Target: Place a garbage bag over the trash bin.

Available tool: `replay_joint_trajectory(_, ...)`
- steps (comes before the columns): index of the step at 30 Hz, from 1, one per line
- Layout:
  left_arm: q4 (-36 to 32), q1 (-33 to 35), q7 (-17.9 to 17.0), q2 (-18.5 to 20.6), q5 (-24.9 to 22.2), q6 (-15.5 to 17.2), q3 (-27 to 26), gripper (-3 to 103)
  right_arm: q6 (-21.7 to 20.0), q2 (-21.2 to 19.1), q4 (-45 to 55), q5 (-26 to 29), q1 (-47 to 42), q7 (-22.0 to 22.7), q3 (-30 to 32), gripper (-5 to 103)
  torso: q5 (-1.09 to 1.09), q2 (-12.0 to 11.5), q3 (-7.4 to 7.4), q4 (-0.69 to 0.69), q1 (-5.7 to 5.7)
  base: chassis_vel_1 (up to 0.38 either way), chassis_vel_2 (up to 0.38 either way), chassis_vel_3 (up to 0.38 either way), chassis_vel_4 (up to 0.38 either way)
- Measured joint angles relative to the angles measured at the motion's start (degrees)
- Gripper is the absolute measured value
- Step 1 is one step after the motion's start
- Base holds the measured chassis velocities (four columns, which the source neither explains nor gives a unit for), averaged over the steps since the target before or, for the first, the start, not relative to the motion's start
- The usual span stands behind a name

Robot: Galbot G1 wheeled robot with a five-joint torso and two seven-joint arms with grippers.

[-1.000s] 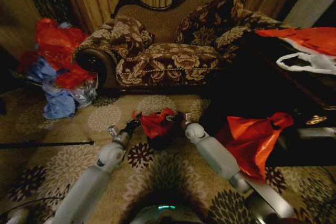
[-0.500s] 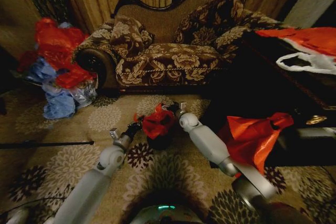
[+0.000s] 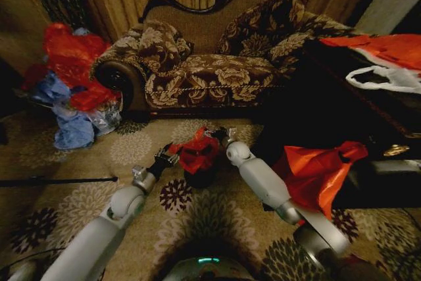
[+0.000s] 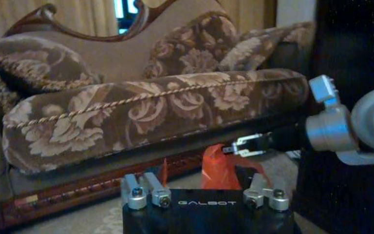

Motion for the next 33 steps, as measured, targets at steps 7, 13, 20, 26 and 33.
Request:
replay_joint_trajectory(7,-4.56,6.19,-0.49,1.11,2.29,5.19,-4.35,98,-0.54,-1.95,6.27,2.01,-4.5,2.13,0.3,100,0.01,0.0,0.0,0.0,0.0,0.0,0.0,0.0,0.0)
replay_joint_trajectory(13,-3.57,6.64,-0.41,-0.5,5.56,6.04,-0.92,100,-0.68,-2.32,7.8,2.34,-6.23,2.53,0.85,100,-0.01,0.0,0.0,0.0,-0.01,0.0,0.0,0.0,0.0)
replay_joint_trajectory(20,0.51,2.43,-0.21,-2.25,8.65,7.89,3.44,100,-0.61,-2.38,7.73,2.21,-6.81,2.33,1.86,100,0.01,0.0,0.0,-0.01,0.0,0.0,0.0,0.0,0.0)
replay_joint_trajectory(26,5.83,-2.09,-5.36,-4.36,5.11,10.31,8.34,100,-0.3,-2.25,6.58,1.61,-7.22,1.35,2.6,100,0.01,0.0,0.01,-0.01,0.0,0.0,0.0,0.0,0.0)
replay_joint_trajectory(33,10.81,-7.67,-11.21,-10.07,-1.11,12.63,13.89,100,0.05,-2.03,4.6,0.91,-6.91,0.28,2.98,100,0.0,0.0,0.01,-0.01,0.0,0.0,0.0,0.0,0.0)
